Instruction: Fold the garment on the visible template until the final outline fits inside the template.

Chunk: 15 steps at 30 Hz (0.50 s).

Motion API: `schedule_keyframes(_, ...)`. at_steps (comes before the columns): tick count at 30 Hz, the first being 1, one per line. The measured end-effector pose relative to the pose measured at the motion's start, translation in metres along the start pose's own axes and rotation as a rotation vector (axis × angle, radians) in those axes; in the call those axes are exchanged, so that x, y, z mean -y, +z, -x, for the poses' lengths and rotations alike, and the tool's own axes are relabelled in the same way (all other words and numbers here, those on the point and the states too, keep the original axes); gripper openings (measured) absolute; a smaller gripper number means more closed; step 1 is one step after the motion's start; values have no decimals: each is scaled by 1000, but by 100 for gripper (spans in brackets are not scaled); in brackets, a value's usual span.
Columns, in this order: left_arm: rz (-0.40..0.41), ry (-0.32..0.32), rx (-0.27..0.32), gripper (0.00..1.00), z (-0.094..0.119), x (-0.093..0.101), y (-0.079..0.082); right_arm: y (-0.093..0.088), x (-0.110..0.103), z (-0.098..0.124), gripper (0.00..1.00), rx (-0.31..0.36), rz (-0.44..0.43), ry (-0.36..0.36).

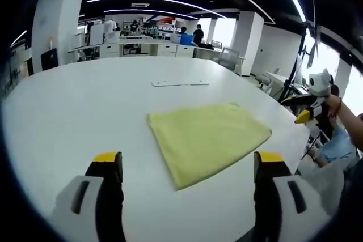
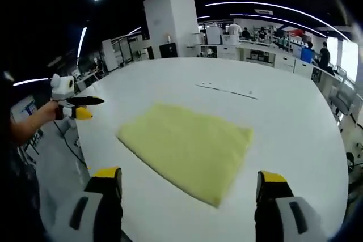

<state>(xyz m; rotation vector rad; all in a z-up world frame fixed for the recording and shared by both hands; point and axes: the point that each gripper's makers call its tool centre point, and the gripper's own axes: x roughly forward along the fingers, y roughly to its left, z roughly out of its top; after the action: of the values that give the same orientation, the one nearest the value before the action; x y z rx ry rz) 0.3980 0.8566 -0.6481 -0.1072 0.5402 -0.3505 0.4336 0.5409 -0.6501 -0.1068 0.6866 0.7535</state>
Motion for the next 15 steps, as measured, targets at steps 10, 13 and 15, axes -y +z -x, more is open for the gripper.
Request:
schedule_keyframes(10, 9, 27, -5, 99, 20, 1, -13, 9, -19, 19, 99, 87, -84, -26)
schedule_keyframes(13, 24, 39, 7, 99, 23, 0, -14, 5, -18, 24, 99, 77, -58, -55)
schedule_keyframes(15, 32, 41, 13, 99, 24, 2, -15, 3, -16, 26, 99, 69, -57, -67)
